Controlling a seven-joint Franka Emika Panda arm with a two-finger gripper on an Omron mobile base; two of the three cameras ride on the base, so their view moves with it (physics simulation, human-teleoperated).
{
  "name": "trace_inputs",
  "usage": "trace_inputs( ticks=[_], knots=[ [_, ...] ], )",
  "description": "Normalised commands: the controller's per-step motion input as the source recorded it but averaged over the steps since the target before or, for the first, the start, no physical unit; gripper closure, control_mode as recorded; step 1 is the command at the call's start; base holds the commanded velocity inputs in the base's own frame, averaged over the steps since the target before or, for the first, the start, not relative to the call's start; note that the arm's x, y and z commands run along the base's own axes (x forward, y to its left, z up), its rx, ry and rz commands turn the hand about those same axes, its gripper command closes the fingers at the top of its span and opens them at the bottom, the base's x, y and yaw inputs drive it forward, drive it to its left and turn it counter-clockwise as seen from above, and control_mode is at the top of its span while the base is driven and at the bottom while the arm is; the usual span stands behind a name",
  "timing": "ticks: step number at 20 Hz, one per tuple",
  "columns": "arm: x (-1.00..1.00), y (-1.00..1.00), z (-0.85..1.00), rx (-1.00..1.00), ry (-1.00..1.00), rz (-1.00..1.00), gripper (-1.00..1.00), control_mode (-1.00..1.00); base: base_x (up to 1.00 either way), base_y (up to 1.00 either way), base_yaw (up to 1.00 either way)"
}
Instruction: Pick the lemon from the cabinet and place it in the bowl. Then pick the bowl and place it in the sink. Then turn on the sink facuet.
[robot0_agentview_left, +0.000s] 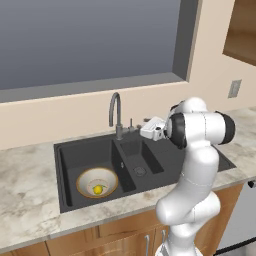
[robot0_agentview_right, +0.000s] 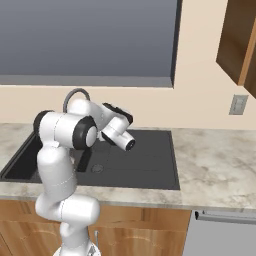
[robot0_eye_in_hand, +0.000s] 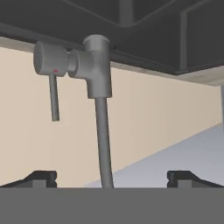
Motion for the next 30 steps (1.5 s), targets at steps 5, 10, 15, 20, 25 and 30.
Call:
trace_inputs(
  ticks=[5,10,15,20,25,30],
  knots=[
    [0.51,0.0,-0.26,0.0,0.0,0.0,-1.0,-1.0,0.0,0.0,0.0],
    [0.58,0.01,-0.27,0.0,0.0,0.0,-1.0,-1.0,0.0,0.0,0.0],
    [0.53,0.11,-0.29,0.0,0.0,0.0,-1.0,-1.0,0.0,0.0,0.0],
    [0.42,0.15,-0.21,0.0,0.0,0.0,-1.0,-1.0,0.0,0.0,0.0],
    [0.52,0.1,-0.1,0.0,0.0,0.0,-1.0,-1.0,0.0,0.0,0.0],
    [0.42,0.03,-0.03,0.0,0.0,0.0,-1.0,-1.0,0.0,0.0,0.0]
  ],
)
